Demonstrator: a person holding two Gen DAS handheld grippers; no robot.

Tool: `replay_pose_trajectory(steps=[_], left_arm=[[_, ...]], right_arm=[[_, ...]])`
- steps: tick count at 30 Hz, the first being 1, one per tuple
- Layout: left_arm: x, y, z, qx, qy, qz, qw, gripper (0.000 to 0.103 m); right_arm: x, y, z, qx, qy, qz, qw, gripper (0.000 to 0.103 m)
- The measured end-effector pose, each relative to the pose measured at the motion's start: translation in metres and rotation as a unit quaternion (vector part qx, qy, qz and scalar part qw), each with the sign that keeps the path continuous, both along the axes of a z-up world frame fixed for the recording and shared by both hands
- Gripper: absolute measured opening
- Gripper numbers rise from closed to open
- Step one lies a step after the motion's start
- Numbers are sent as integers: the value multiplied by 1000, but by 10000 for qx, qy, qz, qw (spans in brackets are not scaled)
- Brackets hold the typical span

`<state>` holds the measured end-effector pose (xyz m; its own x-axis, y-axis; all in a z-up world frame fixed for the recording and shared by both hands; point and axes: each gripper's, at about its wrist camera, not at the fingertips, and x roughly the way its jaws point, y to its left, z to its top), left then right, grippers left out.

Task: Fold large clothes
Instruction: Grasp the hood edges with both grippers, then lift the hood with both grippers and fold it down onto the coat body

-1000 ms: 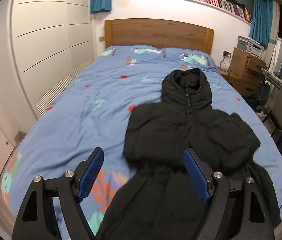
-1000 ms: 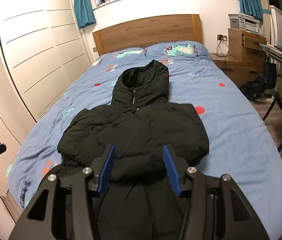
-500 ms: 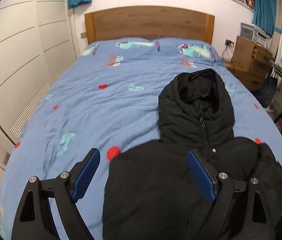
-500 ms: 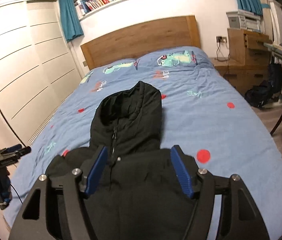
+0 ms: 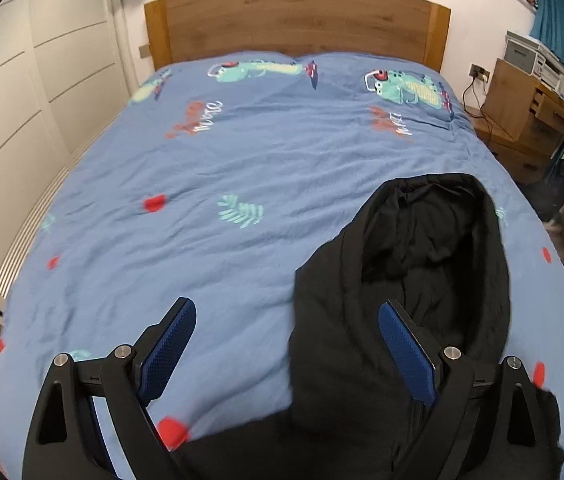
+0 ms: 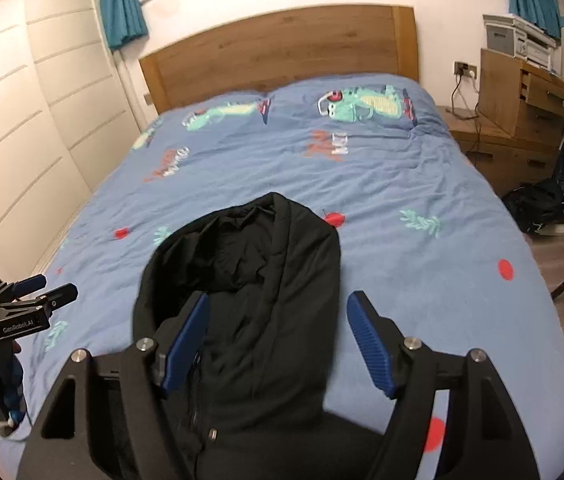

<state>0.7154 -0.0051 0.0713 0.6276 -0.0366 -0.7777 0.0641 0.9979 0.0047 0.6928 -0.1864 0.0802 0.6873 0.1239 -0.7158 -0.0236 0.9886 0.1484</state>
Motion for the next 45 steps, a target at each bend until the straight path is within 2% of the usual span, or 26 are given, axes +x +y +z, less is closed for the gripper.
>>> replay_pose_trajectory(steps=[4, 11, 12, 13, 16, 22, 24, 25, 28, 29, 32, 35, 41, 45], left_arm=[[29, -13, -29, -34, 180, -8, 9998, 92], [60, -26, -68, 51, 439, -19, 9990, 90], [63, -27, -74, 73, 495, -23, 9987, 85], [66, -29, -77, 103, 555, -26, 9984, 73], [71, -31, -89, 83, 788, -35, 9969, 50], [70, -39, -101, 276, 846, -60, 9960, 32], [69, -42, -102, 384, 818, -71, 9959, 24], [68, -43, -103, 442, 805, -84, 9957, 19], [64, -45, -105, 512, 775, -120, 9956, 11], [61, -46, -104, 549, 724, -150, 9958, 10], [49, -45, -98, 634, 518, -194, 9965, 8], [30, -43, -84, 709, 238, -255, 9969, 7], [-17, -24, -59, 516, -118, -231, 9983, 7], [-49, -18, -41, 473, -328, -284, 9979, 7]], right_arm=[[38, 17, -34, -449, 126, -174, 9988, 71], [84, 25, -78, -817, 413, -449, 9948, 72], [89, 23, -82, -804, 440, -476, 9947, 72], [93, 21, -86, -818, 494, -508, 9941, 72], [104, 15, -100, -803, 717, -610, 9923, 72], [107, 13, -116, -807, 897, -549, 9912, 70], [108, 10, -119, -708, 967, -557, 9912, 63], [108, 9, -122, -665, 1018, -551, 9910, 51], [108, 5, -127, -545, 1146, -480, 9908, 30], [107, 5, -127, -518, 1156, -460, 9909, 23], [96, 3, -119, -333, 1037, -367, 9934, 13], [81, -3, -102, -161, 855, -252, 9959, 10], [35, -17, -62, 202, 541, -43, 9983, 9], [2, -18, -43, 225, 396, 128, 9989, 8]])
